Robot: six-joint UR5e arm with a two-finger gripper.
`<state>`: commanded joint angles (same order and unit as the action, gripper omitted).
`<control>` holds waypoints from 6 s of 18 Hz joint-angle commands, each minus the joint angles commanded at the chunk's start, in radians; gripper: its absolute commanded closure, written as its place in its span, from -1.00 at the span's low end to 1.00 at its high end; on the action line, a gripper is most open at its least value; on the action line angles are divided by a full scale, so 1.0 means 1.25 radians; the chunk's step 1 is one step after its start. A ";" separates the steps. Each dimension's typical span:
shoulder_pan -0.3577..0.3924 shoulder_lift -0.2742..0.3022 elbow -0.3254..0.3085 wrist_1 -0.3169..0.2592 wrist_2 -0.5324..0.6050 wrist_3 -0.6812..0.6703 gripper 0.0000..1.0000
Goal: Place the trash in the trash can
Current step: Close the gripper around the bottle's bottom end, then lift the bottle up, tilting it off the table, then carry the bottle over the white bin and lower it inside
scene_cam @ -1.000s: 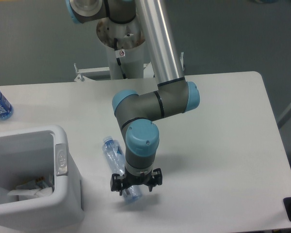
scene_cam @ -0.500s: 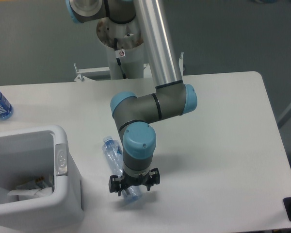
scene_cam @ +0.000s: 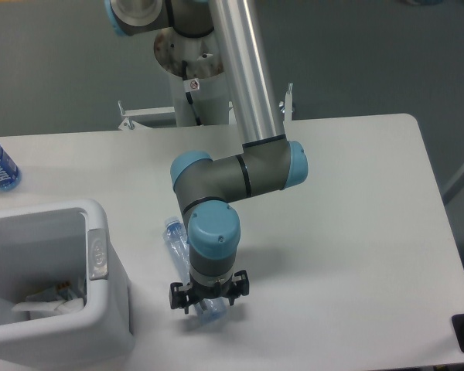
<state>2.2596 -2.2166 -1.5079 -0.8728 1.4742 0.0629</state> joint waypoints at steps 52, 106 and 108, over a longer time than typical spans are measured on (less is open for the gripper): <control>0.139 0.173 0.206 0.010 -0.299 0.026 -0.22; -0.090 0.205 0.269 0.140 -0.441 0.036 -1.00; -0.063 0.207 0.264 0.139 -0.438 0.034 -1.00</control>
<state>2.1811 -1.9574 -1.1780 -0.6995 0.9265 0.1058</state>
